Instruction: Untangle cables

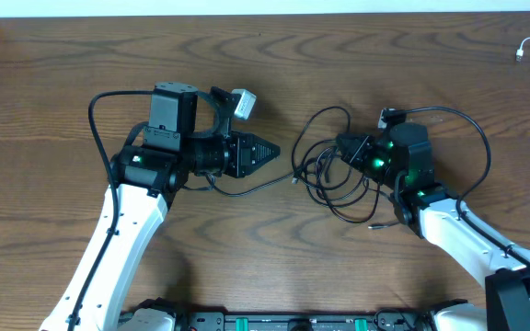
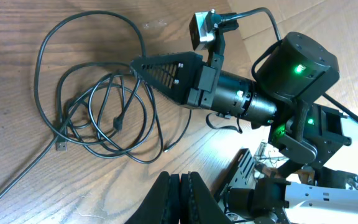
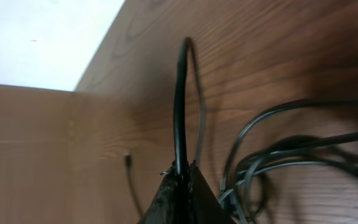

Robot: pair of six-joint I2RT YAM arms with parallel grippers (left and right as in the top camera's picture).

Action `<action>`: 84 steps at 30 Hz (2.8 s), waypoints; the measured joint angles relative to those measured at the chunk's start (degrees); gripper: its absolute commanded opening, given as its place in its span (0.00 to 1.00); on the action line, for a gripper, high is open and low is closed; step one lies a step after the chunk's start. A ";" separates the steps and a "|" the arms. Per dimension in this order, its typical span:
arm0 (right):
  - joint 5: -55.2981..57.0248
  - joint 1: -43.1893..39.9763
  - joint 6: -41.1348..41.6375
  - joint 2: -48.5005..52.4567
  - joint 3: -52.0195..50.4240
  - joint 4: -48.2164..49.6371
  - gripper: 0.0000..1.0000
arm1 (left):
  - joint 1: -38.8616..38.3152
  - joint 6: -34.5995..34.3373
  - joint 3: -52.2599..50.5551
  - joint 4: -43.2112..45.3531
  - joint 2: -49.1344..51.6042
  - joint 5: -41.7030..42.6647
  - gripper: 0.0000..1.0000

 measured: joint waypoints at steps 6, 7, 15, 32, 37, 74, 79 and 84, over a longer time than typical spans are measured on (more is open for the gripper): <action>-4.13 -2.19 -2.84 0.02 -0.33 6.80 0.01 | 0.00 0.02 0.00 -0.28 0.00 0.00 0.08; -5.81 -2.78 -2.95 0.04 -0.33 9.77 0.01 | 0.00 0.02 0.00 -0.35 0.00 0.02 0.08; -12.11 -3.65 -1.18 -0.15 -0.07 31.58 0.06 | 0.00 0.00 0.00 -0.35 0.00 0.00 0.08; -15.58 11.23 -27.52 -0.07 -0.02 8.44 0.79 | 0.00 0.02 0.00 -0.37 0.00 -0.02 0.08; -7.56 7.23 -25.16 -0.07 -0.02 7.06 0.80 | 0.00 0.02 0.00 -0.35 0.00 -0.02 0.08; 13.44 5.27 4.22 9.64 0.09 3.06 0.36 | 0.00 0.02 0.00 -0.35 0.00 -1.31 0.08; 12.81 5.27 6.64 13.33 0.09 7.48 0.32 | 0.00 0.02 0.00 -0.35 0.00 -1.33 0.09; 12.00 5.27 7.69 15.65 0.07 11.52 0.01 | 0.00 0.02 0.00 -0.33 0.00 -1.33 0.08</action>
